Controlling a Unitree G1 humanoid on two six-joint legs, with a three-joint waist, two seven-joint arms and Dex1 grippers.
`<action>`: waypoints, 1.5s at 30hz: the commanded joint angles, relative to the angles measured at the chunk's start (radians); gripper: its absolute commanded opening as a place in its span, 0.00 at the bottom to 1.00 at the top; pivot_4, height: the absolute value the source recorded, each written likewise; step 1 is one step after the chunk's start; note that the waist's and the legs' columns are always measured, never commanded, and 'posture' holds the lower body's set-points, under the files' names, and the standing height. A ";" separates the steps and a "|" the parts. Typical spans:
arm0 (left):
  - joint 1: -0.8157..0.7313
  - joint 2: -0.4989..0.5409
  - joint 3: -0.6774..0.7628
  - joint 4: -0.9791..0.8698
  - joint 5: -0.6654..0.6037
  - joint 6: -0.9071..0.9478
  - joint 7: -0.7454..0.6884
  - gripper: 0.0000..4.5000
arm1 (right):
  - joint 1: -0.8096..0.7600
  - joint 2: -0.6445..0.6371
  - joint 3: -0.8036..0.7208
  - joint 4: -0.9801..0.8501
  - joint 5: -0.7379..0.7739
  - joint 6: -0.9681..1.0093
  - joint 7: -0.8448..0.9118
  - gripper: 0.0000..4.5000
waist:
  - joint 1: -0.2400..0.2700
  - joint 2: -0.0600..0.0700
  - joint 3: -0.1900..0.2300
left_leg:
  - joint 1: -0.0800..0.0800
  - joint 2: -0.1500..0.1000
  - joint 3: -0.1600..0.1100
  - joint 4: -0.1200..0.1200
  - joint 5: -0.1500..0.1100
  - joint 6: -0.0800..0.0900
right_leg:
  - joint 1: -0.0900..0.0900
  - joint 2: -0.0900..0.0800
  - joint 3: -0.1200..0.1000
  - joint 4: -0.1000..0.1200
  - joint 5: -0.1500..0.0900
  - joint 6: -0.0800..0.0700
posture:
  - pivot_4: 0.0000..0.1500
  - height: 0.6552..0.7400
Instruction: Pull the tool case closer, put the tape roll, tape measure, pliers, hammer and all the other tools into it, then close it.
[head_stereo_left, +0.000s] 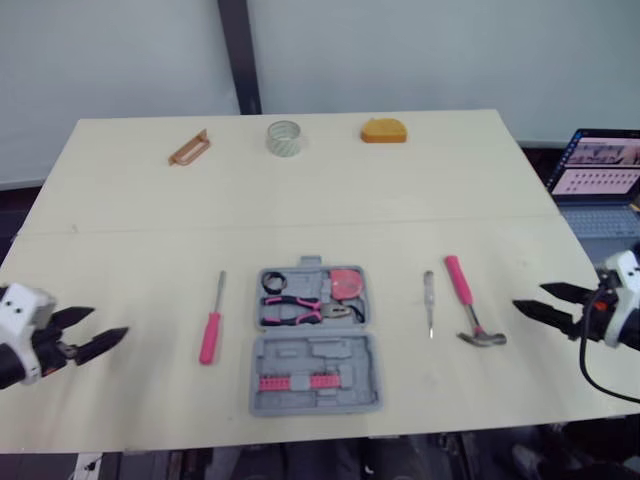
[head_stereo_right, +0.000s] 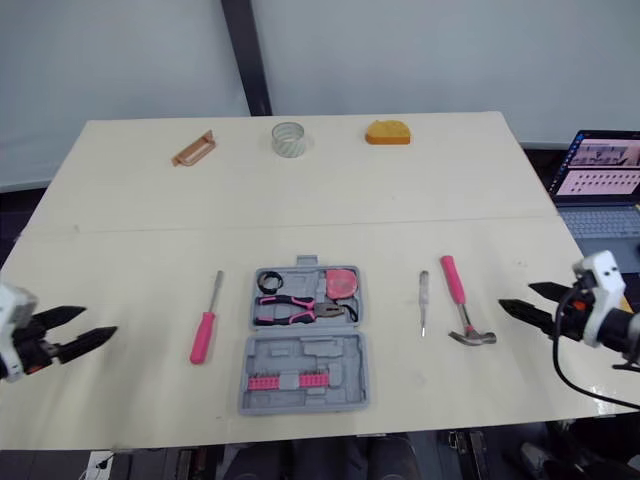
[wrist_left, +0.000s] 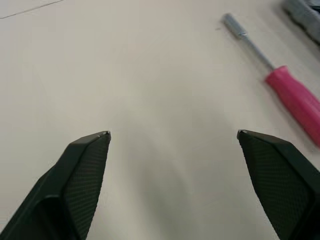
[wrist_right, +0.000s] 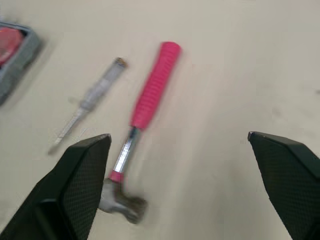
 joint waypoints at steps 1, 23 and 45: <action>0.017 -0.006 0.049 0.086 -0.001 -0.084 0.018 1.00 | -0.003 0.000 -0.046 0.064 -0.008 -0.073 -0.037 1.00 | -0.003 0.000 0.000 | 0.000 0.000 0.000 0.000 0.000 0.000 | 0.000 0.000 0.000 0.000 0.000 0.000 | 1.00 1.00; 0.041 -0.039 0.030 0.101 -0.027 -0.154 0.055 1.00 | -0.014 0.001 -0.023 0.115 -0.014 -0.146 -0.058 1.00 | -0.027 0.000 0.000 | 0.002 0.001 0.004 -0.003 -0.001 -0.001 | -0.001 0.000 0.000 -0.001 0.000 0.001 | 1.00 1.00; -0.303 -0.168 -0.498 -0.392 -0.067 -0.043 -0.048 1.00 | 0.071 0.348 0.132 -0.705 0.021 0.244 -0.538 1.00 | 0.001 0.000 0.000 | 0.000 0.001 0.004 0.003 -0.002 -0.002 | -0.001 0.000 0.000 0.003 0.001 0.001 | 1.00 1.00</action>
